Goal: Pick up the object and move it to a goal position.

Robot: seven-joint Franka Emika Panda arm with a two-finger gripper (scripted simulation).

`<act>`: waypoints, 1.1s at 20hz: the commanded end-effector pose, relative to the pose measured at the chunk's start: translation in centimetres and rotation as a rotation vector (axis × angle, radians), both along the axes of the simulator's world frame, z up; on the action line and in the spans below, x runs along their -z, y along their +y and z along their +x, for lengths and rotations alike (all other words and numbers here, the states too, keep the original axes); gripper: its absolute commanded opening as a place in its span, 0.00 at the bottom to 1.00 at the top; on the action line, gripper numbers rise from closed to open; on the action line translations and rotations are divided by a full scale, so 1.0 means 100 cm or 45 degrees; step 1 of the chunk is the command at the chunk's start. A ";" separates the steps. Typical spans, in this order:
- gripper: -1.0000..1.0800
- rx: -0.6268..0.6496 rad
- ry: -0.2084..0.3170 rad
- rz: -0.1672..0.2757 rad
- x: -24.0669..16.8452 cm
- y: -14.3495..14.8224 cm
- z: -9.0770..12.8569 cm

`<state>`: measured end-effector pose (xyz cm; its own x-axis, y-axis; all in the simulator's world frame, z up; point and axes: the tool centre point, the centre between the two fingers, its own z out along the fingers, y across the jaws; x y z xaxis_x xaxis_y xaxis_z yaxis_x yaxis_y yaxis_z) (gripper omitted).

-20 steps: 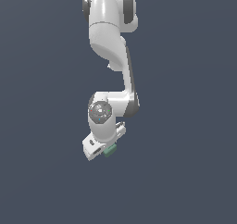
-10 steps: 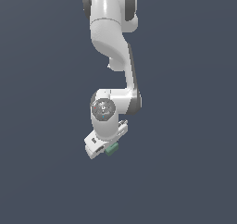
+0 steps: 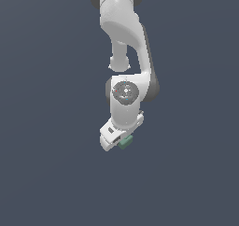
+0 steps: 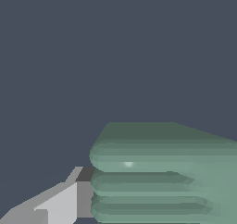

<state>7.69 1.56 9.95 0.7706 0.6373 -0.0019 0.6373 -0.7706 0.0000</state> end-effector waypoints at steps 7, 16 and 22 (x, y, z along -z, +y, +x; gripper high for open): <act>0.00 -0.002 -0.002 -0.001 -0.067 0.076 -0.023; 0.00 -0.002 -0.002 0.000 -0.122 0.138 -0.039; 0.00 -0.001 -0.002 0.001 -0.131 0.148 -0.041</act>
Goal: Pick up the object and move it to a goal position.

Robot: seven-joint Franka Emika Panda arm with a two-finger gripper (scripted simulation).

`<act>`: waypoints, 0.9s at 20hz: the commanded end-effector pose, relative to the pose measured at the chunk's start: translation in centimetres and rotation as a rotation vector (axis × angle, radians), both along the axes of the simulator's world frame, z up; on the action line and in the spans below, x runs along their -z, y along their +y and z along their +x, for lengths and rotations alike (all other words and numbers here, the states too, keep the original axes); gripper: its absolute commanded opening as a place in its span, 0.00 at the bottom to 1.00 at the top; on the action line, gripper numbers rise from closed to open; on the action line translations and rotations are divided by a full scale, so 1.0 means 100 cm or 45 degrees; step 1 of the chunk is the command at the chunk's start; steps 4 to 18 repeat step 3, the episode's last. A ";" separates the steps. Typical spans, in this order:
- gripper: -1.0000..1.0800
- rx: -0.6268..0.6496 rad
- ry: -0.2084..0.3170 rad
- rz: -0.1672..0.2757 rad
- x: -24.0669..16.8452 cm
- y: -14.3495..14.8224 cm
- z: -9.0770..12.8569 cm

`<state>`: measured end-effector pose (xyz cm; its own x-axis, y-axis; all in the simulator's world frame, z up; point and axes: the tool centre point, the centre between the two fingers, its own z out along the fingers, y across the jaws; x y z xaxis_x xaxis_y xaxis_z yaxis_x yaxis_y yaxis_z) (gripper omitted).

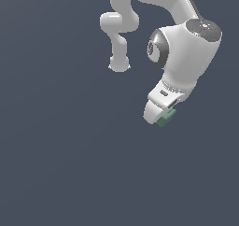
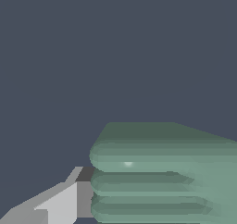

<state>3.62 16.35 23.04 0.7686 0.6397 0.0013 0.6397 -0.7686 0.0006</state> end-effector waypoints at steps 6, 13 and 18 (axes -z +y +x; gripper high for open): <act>0.00 0.003 0.002 -0.001 0.002 -0.002 0.001; 0.00 0.003 0.002 -0.001 0.002 -0.002 0.001; 0.00 0.003 0.002 -0.001 0.002 -0.002 0.001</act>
